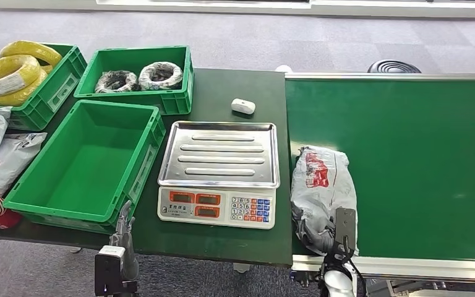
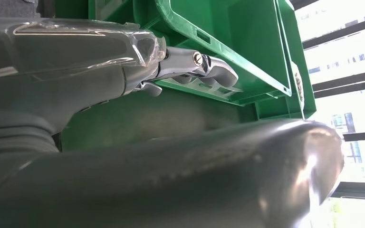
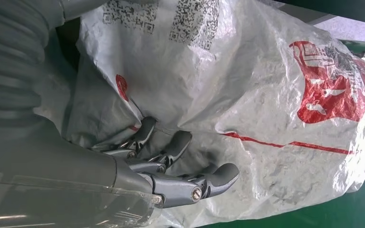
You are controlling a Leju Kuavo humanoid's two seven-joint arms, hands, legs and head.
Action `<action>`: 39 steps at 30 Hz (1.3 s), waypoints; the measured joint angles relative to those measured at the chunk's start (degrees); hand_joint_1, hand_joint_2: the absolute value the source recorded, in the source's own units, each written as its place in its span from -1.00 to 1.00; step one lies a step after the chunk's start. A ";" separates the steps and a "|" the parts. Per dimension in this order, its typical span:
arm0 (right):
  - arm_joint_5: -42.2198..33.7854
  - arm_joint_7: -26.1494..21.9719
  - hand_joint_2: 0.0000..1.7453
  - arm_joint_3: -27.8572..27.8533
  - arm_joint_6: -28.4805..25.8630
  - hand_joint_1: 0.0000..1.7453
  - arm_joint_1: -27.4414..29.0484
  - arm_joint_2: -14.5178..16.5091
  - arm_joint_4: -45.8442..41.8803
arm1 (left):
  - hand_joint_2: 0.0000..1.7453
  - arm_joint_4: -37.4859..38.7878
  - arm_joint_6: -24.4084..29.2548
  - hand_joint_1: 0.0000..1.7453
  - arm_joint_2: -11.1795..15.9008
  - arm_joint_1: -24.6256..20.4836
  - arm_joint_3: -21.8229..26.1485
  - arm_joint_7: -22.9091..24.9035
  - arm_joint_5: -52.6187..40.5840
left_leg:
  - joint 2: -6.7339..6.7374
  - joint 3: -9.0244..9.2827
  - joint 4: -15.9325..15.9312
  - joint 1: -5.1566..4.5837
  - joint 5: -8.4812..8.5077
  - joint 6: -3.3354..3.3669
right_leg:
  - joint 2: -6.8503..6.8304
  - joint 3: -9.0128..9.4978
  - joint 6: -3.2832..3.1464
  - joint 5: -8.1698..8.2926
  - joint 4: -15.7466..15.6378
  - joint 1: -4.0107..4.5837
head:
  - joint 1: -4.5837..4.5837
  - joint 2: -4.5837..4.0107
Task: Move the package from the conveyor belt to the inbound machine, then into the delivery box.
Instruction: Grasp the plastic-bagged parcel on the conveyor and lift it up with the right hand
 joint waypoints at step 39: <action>5.33 -0.64 1.00 1.23 -2.66 0.90 -0.63 0.19 0.27 | -1.00 2.32 0.08 -1.00 -0.31 -3.93 0.81 0.03 0.68 | -0.40 -0.09 0.02 -0.02 0.07 0.06 | -0.26 0.10 0.07 0.00 -0.01 -0.02 | -0.01 0.01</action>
